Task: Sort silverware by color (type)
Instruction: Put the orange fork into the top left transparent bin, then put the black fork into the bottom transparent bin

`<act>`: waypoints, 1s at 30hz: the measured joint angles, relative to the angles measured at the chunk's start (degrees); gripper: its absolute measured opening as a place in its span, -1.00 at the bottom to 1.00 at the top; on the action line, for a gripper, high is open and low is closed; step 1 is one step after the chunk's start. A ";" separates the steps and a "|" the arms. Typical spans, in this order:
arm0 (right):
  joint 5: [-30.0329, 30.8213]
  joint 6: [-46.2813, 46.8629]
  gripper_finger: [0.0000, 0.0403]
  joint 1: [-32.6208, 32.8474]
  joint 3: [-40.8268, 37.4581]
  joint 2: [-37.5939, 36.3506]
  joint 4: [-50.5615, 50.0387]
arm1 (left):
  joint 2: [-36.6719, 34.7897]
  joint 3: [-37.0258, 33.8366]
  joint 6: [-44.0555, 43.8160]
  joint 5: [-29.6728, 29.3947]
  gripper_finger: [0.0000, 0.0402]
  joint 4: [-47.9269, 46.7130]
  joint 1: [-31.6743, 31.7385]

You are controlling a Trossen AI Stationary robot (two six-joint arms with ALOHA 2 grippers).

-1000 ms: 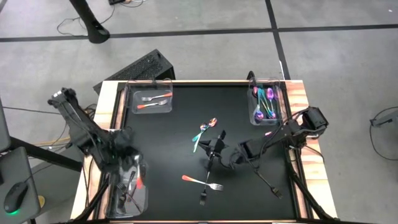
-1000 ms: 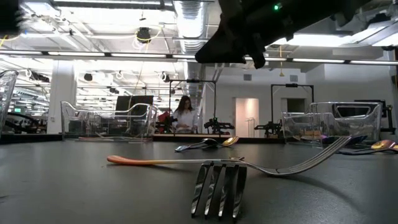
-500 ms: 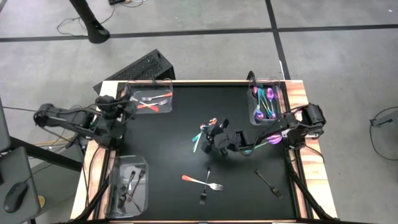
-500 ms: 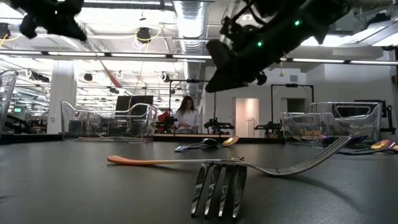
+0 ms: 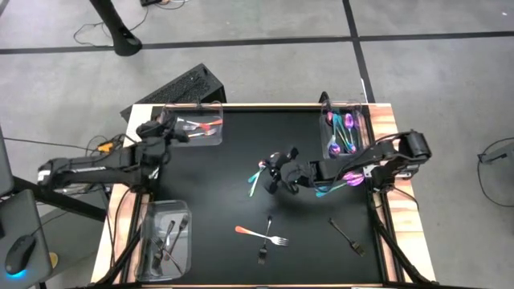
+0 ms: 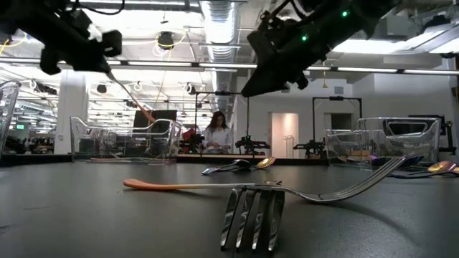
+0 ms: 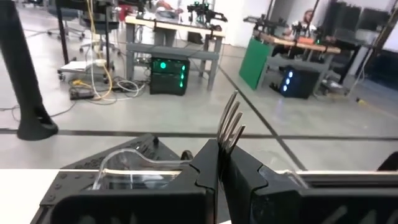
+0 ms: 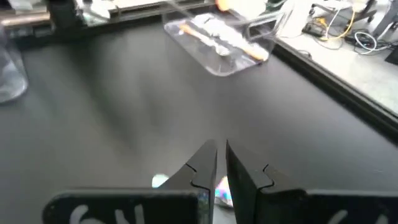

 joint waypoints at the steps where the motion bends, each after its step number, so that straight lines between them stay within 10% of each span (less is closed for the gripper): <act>1: -0.01 0.40 -0.72 0.34 -0.05 -0.48 -1.50 | 0.42 -0.59 1.42 2.43 -0.99 1.88 2.14; 12: -0.06 7.53 -0.72 1.63 -0.11 1.65 -8.87 | 7.26 -1.17 6.05 26.56 -0.60 5.62 17.59; 30: -0.07 13.75 -0.72 0.50 -0.04 2.29 -12.42 | 12.12 3.70 11.44 32.99 -0.07 -0.90 19.04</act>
